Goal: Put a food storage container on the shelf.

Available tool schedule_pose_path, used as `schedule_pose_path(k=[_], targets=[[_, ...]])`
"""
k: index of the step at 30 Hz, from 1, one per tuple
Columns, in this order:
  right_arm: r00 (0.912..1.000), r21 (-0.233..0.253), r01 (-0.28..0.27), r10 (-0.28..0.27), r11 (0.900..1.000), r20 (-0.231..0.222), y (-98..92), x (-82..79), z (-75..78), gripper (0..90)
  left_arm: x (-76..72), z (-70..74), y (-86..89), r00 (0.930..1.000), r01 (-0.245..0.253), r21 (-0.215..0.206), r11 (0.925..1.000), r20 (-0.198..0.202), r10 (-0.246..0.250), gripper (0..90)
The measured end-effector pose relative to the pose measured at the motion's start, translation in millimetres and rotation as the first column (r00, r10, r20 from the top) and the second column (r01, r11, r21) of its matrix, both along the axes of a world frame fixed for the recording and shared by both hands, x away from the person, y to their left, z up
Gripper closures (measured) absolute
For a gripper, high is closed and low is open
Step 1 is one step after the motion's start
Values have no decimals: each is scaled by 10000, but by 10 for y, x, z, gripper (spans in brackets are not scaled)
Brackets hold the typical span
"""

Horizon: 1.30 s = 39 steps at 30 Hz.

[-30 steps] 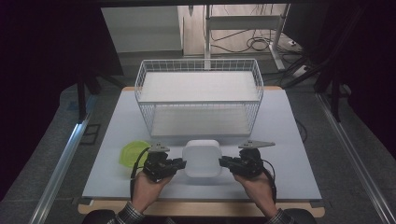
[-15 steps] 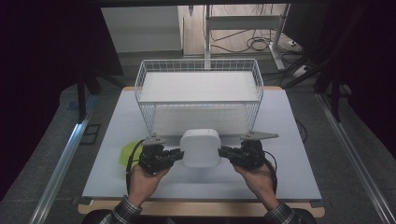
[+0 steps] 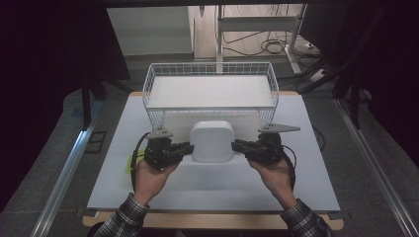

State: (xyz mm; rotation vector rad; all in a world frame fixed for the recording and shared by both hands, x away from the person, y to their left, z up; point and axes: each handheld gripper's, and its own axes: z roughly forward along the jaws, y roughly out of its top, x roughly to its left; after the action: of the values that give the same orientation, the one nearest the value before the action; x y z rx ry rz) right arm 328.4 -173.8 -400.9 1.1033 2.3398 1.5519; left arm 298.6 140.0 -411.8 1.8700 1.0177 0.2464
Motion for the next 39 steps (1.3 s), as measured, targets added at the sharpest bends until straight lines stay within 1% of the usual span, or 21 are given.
schedule_pose_path(k=[1, 4, 5, 6, 9, 10, 12, 13, 14, 15, 16, 20, 22, 23, 24, 25, 26, 29, 30, 34, 39], targets=[[10000, 54, 14, -14, 10000, 26, 0, 11, 23, 795, 26, 46, -2, 10000, -15, -30, 10000, 70, 15, 782], [9998, 77, 37, -39, 10000, 183, 1, 40, 97, 794, 59, 98, 4, 9999, 9, -73, 10000, 131, -8, 782], [9998, 77, 37, -39, 10000, 183, 1, 40, 97, 794, 59, 98, 4, 9999, 9, -73, 10000, 131, -8, 782], [9996, 89, 56, -59, 9999, 279, 8, 56, 157, 795, 80, 140, 12, 9998, -11, -151, 9999, 187, 14, 782], [9991, 40, 34, -35, 10000, 416, 21, 79, 227, 795, 104, 203, 24, 9997, -50, -167, 9998, 253, 54, 782], [9991, 40, 34, -35, 10000, 416, 21, 79, 227, 795, 104, 203, 24, 9997, -50, -167, 9998, 253, 54, 781], [9986, 90, 18, -23, 10000, 528, 40, 122, 298, 795, 137, 275, 38, 9993, -105, -167, 9998, 356, 111, 781], [9986, 90, 18, -23, 10000, 528, 40, 122, 298, 795, 137, 275, 38, 9993, -105, -167, 9998, 356, 111, 781], [9984, 116, 23, -29, 9999, 569, 52, 144, 339, 795, 163, 325, 50, 9990, -139, -215, 9997, 412, 148, 782], [9982, 141, 24, -33, 9999, 605, 59, 158, 362, 795, 163, 325, 50, 9990, -139, -215, 9997, 412, 148, 781], [9980, 153, 29, -39, 9999, 633, 65, 171, 386, 794, 186, 369, 62, 9988, -141, -217, 9997, 456, 151, 781], [9976, 225, 31, -47, 9997, 698, 90, 225, 477, 794, 234, 466, 85, 9982, -229, -294, 9993, 547, 245, 781], [9973, 231, 37, -53, 9997, 726, 97, 236, 500, 794, 243, 483, 88, 9980, -250, -285, 9993, 572, 266, 782], [9970, 206, 51, -67, 9998, 765, 103, 245, 517, 794, 257, 512, 95, 9978, -248, -273, 9993, 606, 265, 782], [9964, 221, 58, -76, 9997, 847, 118, 275, 577, 794, 280, 557, 103, 9974, -294, -301, 9991, 650, 313, 781], [9961, 212, 67, -86, 9998, 877, 123, 283, 595, 794, 280, 557, 103, 9974, -294, -301, 9991, 650, 313, 781], [9957, 214, 69, -89, 9997, 921, 128, 295, 618, 794, 300, 607, 111, 9967, -325, -289, 9991, 728, 346, 781], [9954, 267, 89, -114, 9996, 954, 140, 318, 660, 793, 317, 649, 118, 9963, -331, -269, 9991, 783, 351, 782], [9951, 284, 101, -129, 9995, 979, 148, 347, 705, 793, 334, 681, 122, 9960, -349, -274, 9990, 809, 370, 781], [9943, 358, 143, -180, 9993, 1052, 163, 393, 775, 792, 395, 779, 137, 9951, -390, -292, 9988, 897, 415, 781], [9933, 432, 236, -284, 9988, 1124, 178, 453, 845, 791, 463, 866, 147, 9942, -345, -153, 9993, 1017, 359, 781]])
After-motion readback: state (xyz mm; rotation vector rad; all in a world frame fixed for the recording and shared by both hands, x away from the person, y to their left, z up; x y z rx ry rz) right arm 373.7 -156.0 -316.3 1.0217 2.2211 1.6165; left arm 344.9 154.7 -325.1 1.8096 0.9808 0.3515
